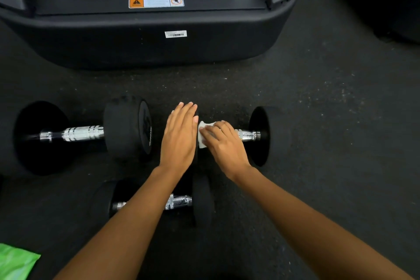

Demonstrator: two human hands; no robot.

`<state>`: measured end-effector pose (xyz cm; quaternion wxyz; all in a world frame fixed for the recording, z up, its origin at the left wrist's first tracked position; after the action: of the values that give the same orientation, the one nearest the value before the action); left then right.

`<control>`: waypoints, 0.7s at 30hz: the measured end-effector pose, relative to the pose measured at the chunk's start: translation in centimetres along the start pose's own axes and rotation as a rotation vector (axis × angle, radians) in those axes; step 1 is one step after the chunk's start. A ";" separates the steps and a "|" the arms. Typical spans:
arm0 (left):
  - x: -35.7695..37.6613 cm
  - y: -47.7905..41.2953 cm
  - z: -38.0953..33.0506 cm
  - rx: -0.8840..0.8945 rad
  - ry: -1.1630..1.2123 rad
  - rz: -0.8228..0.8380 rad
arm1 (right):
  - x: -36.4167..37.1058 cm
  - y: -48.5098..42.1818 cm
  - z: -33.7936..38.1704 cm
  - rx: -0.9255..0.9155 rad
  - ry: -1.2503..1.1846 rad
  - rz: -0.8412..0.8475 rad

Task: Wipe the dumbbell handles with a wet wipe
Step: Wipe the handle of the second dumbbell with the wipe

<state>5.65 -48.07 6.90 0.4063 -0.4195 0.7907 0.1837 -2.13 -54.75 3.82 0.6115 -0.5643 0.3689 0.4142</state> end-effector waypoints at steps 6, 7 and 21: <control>0.0 0.0 -0.2 0.004 -0.023 0.005 | 0.5 -0.8 -1.8 0.115 -0.313 0.153; 0.0 0.0 -0.2 0.005 -0.022 0.010 | 0.6 -0.9 -2.3 0.153 -0.367 0.177; -0.2 0.0 -0.3 -0.002 -0.008 0.025 | -0.4 0.3 -2.9 0.087 -0.256 0.189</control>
<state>5.56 -48.12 7.24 0.4068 -0.4094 0.7939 0.1912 -2.54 -57.66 3.85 0.6356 -0.4426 0.3572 0.5221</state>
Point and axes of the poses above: each hand's wrist, its own y-axis away from the middle knuckle, its own x-axis out of the palm, z = x × y, the point moved 7 cm from there along -y, towards the middle knuckle, and after that the axes turned 13 degrees about -x, right-handed, at the moved point
